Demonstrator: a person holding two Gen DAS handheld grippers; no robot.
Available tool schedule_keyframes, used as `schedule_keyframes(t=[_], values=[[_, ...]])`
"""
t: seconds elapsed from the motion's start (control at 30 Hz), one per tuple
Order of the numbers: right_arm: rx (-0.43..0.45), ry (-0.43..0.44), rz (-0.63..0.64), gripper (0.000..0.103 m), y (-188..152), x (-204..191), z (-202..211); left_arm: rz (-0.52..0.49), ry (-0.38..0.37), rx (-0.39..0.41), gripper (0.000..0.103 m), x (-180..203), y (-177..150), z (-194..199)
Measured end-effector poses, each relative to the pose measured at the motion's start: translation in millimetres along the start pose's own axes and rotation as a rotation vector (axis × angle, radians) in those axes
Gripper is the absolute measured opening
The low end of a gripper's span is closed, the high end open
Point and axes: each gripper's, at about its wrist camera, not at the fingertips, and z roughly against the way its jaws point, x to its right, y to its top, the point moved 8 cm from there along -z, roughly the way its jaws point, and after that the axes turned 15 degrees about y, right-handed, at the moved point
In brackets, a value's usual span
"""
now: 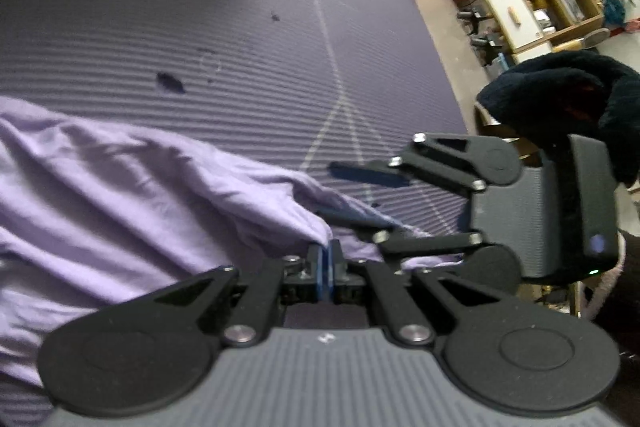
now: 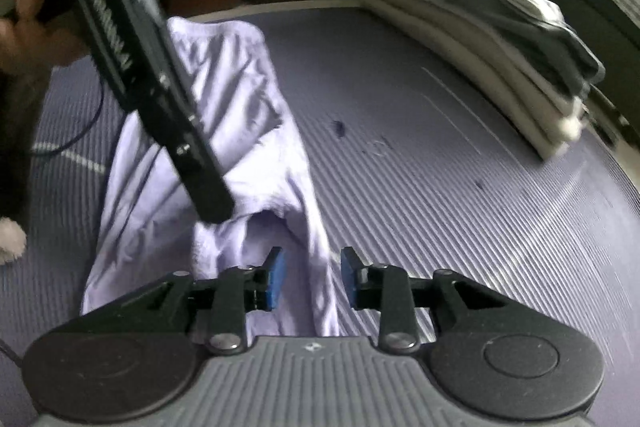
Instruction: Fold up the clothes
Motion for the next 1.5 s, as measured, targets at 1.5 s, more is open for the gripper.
schedule_keyframes(t=[1.5], values=[[-0.095, -0.108, -0.273, 0.055, -4, 93, 40, -0.076, 0.048, 0.136, 0.016, -17, 30, -41]])
